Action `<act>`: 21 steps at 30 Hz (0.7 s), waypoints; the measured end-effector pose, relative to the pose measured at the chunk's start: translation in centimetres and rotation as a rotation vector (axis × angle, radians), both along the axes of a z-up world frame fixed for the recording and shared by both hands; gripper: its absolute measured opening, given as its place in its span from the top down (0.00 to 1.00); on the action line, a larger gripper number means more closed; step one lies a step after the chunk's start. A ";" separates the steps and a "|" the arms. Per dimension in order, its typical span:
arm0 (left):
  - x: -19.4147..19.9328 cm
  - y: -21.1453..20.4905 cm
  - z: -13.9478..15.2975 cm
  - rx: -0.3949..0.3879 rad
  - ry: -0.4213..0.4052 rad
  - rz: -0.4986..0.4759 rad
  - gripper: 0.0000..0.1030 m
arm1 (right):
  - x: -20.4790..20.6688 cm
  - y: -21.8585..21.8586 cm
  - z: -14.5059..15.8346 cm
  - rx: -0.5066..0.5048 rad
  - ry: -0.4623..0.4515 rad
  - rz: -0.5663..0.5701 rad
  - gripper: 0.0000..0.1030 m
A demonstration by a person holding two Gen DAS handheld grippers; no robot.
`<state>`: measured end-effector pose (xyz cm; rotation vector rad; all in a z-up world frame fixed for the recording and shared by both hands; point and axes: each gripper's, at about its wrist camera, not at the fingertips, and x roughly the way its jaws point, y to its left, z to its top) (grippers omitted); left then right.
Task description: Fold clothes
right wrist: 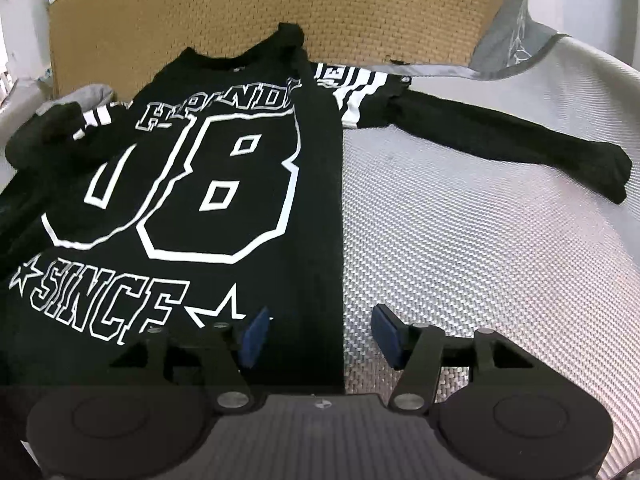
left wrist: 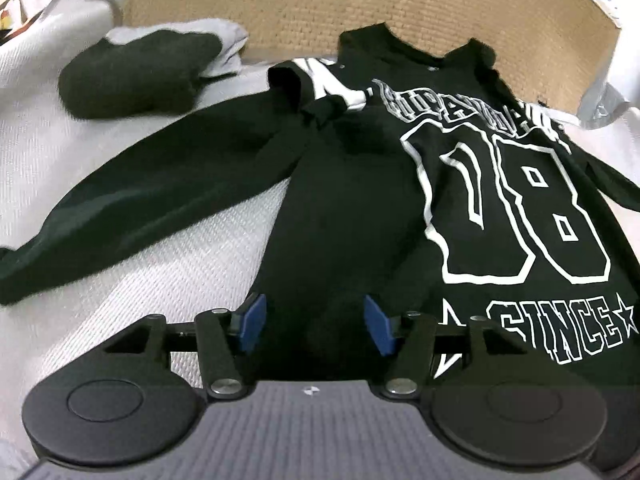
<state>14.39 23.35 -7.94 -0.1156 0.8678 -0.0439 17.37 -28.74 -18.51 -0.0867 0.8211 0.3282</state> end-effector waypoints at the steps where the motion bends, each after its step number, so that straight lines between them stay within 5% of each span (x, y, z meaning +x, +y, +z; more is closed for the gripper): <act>1: -0.1 0.3 -0.3 -0.016 -0.001 0.001 0.50 | 0.0 0.1 0.0 -0.009 -0.004 0.003 0.43; 2: -0.2 0.5 -0.5 -0.031 -0.005 0.004 0.53 | -0.1 0.2 -0.1 -0.016 -0.007 0.007 0.46; 4: -0.4 1.0 -1.0 -0.024 -0.011 0.006 0.78 | 0.0 0.1 -0.1 0.004 -0.006 0.018 0.68; 7: -0.6 2.3 -1.2 -0.036 -0.013 0.027 0.99 | -0.1 -0.2 -0.2 0.030 -0.005 0.020 0.87; 11: -0.6 3.5 -1.3 -0.052 -0.011 0.059 0.99 | 0.1 -0.9 0.1 0.061 -0.004 -0.016 0.97; 15: -0.4 3.6 -1.3 0.019 -0.010 0.079 0.99 | 0.1 -1.7 0.2 0.081 -0.003 -0.050 0.97; 21: -0.4 4.7 -1.1 -0.008 -0.004 0.105 0.90 | 0.2 -1.7 0.2 0.060 -0.021 -0.061 0.97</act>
